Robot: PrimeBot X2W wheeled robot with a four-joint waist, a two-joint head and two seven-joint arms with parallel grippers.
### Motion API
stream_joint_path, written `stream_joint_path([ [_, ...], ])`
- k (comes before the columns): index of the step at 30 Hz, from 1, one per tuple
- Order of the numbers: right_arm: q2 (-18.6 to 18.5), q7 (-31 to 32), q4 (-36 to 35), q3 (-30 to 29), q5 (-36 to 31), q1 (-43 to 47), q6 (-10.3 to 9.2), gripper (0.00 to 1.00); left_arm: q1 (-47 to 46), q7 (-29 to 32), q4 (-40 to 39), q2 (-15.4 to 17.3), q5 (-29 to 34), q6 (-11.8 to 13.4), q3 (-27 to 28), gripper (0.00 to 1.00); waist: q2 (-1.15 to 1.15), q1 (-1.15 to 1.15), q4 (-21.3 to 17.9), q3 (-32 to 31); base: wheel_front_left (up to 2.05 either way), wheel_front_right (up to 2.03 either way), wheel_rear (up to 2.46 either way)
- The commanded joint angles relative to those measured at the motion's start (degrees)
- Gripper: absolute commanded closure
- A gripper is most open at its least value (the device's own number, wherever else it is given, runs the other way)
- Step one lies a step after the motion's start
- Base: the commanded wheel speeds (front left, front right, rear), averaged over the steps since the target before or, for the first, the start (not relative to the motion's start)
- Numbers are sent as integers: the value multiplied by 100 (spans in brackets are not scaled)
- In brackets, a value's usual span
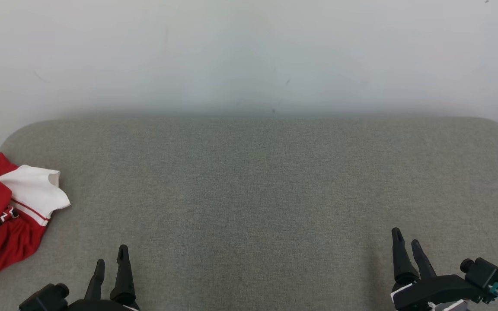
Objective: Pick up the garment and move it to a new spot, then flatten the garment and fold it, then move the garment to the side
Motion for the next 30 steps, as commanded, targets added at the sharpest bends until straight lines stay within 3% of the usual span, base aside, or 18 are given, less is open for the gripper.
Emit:
stream_joint_path([
  [1, -22, -28, -47, 10, -74, -103, 19, 0, 7, -26, -55, 40, 64, 4, -15, 0, 0, 0, 0, 1, 0, 0, 0],
  [30, -28, -405, 267, 121, -1837, -88, 25, 0, -13, -469, 40, 136, 1996, 134, -286, 0, 0, 0, -2, 31, 0, 0, 0],
])
